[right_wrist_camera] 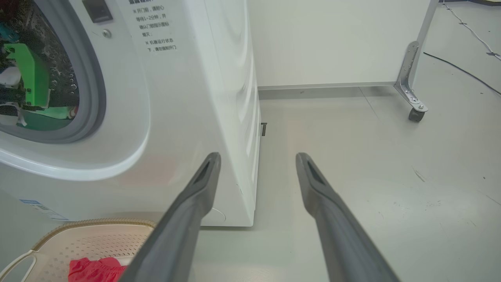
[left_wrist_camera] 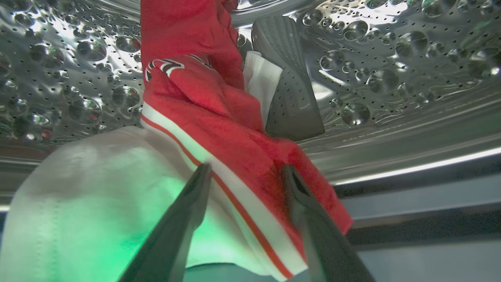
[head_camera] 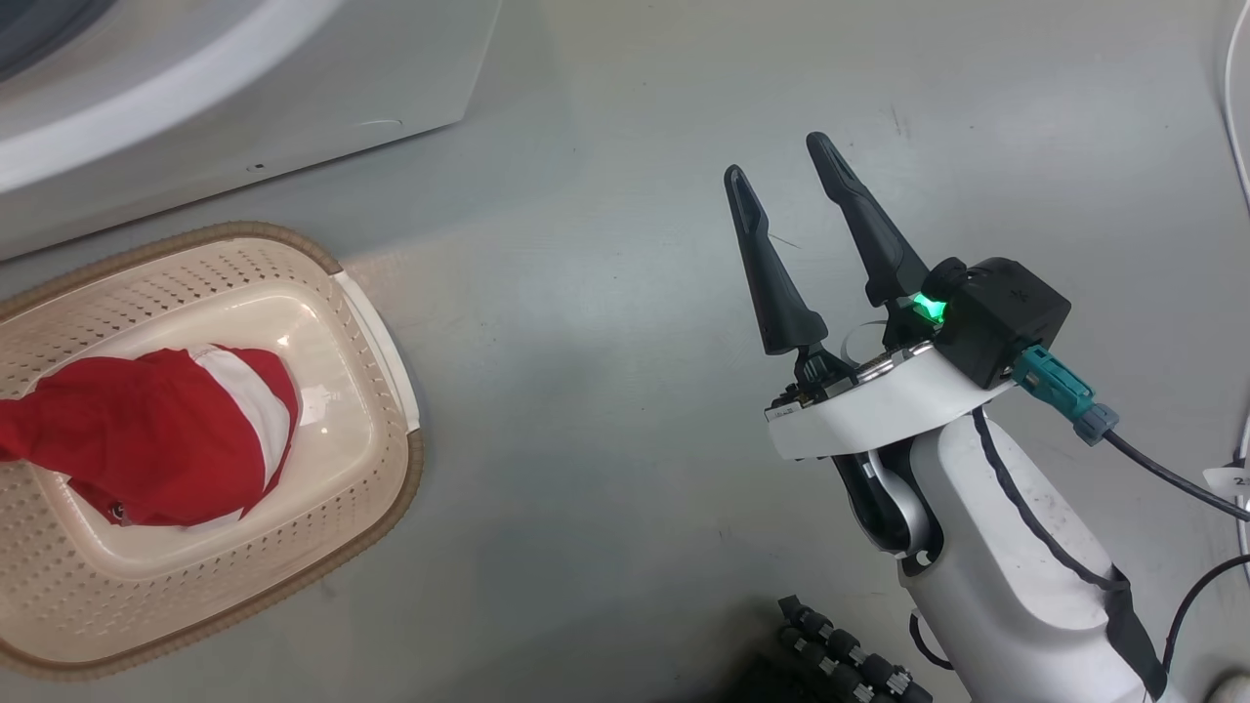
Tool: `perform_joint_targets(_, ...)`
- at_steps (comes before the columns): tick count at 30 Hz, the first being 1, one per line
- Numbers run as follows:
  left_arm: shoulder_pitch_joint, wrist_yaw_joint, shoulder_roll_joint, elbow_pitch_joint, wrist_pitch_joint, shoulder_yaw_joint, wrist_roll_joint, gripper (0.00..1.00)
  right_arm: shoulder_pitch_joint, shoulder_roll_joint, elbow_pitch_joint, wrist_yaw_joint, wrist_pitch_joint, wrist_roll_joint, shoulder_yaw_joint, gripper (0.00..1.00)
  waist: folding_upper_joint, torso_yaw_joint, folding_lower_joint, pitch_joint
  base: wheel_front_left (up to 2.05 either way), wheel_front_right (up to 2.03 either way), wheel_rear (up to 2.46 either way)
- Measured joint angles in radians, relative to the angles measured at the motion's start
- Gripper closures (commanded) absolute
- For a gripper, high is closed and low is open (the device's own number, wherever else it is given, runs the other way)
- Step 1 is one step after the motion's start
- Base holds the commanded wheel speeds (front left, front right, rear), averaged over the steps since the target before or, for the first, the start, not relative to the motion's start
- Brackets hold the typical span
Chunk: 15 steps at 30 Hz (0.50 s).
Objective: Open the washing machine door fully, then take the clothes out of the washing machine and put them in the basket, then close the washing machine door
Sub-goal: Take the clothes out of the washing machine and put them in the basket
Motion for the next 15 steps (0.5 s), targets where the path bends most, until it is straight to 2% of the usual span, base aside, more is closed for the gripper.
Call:
perform_joint_targets(3, -0.015, -0.004, -0.004, 0.004, 0.016, 0.003, -0.008, 1.0, 0.0, 0.0, 0.0, 0.0, 0.0, 0.0, 0.0, 0.0, 0.0, -0.002, 0.0, 0.001, 0.0, 0.0, 0.0)
perform_joint_targets(10, -0.031, -0.011, -0.011, 0.01, 0.026, 0.009, -0.017, 1.0, -0.004, 0.0, 0.0, -0.001, 0.0, 0.0, 0.0, 0.0, 0.0, -0.001, 0.0, 0.004, 0.0, 0.0, 0.0)
perform_joint_targets(15, -0.033, -0.011, -0.024, 0.009, -0.006, 0.012, -0.033, 1.0, -0.009, 0.0, 0.004, -0.001, 0.0, -0.005, -0.009, 0.0, 0.0, 0.007, 0.0, 0.002, 0.0, 0.0, 0.0)
